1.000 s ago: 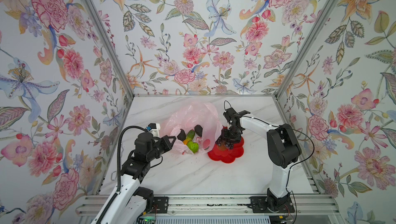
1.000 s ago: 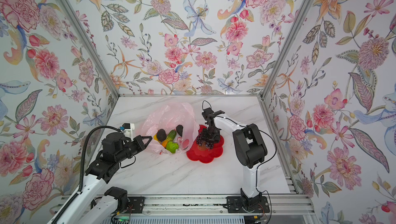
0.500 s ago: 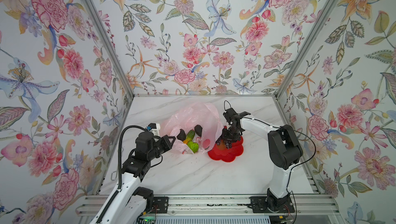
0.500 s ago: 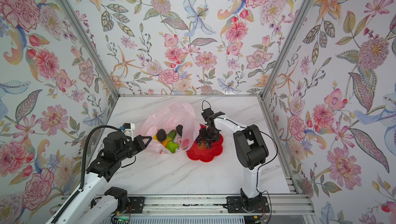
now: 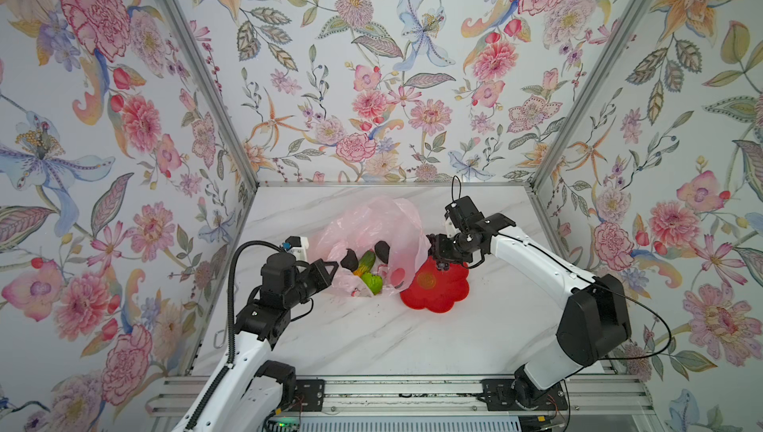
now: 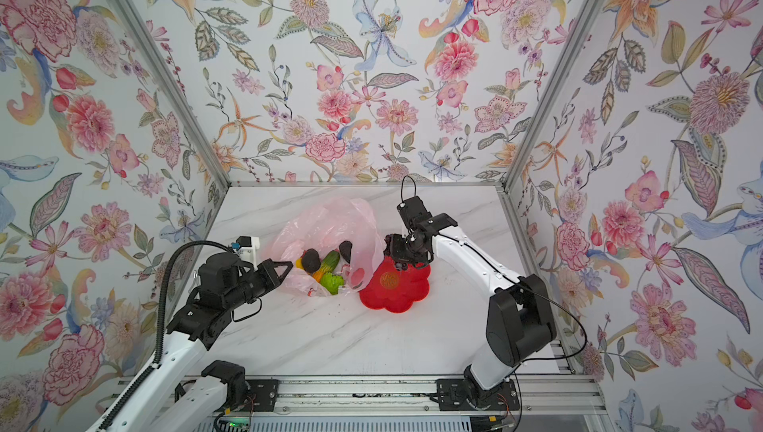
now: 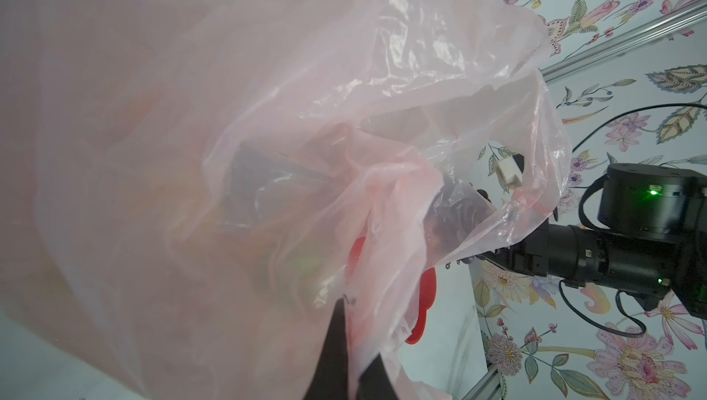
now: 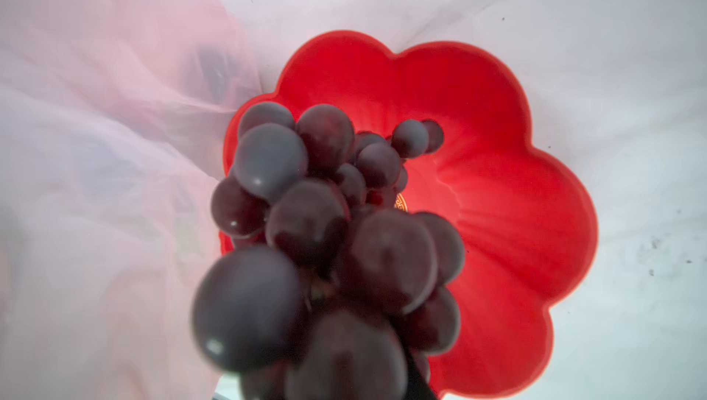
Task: Place the fruits into the plastic bag
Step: Pick up the fruit from the plate, then place the fruit in the plastic bag.
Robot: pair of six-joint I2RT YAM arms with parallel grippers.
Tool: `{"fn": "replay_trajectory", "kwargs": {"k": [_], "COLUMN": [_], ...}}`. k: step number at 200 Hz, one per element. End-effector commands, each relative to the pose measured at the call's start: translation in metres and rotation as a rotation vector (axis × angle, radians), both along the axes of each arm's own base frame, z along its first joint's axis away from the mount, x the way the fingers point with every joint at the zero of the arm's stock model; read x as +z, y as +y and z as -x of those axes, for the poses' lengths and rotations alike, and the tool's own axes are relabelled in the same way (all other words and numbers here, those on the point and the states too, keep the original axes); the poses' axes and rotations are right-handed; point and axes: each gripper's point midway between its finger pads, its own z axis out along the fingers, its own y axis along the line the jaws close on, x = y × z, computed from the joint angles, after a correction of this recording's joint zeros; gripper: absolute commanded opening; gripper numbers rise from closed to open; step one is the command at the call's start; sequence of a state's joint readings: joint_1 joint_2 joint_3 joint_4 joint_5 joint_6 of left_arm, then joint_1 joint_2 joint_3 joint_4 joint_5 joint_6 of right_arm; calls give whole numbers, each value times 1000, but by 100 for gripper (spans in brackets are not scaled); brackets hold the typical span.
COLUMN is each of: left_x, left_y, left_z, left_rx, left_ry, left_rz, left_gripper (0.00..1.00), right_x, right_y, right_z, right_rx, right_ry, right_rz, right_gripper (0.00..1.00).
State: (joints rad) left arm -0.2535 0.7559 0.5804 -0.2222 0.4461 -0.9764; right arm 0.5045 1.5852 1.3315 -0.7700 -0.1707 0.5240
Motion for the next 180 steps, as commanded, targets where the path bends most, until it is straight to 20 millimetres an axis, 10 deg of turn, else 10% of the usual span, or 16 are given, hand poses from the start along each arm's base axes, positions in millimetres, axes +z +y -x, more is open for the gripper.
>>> {"fn": "replay_trajectory", "kwargs": {"k": [1, 129, 180], "left_x": [18, 18, 21], "left_y": [-2, -6, -4], "left_z": [-4, -10, -8], "left_rx": [-19, -31, -17], "left_ry": [-56, -73, -82], "left_rz": [9, 48, 60], "left_gripper": [0, 0, 0], "right_x": [39, 270, 313], "right_y": [0, -8, 26], "right_z": [-4, -4, 2], "right_rx": [-22, -60, 22], "right_ry": [-98, -553, -591], "right_rz": [-51, -311, -409], "right_gripper": [21, 20, 20]}}
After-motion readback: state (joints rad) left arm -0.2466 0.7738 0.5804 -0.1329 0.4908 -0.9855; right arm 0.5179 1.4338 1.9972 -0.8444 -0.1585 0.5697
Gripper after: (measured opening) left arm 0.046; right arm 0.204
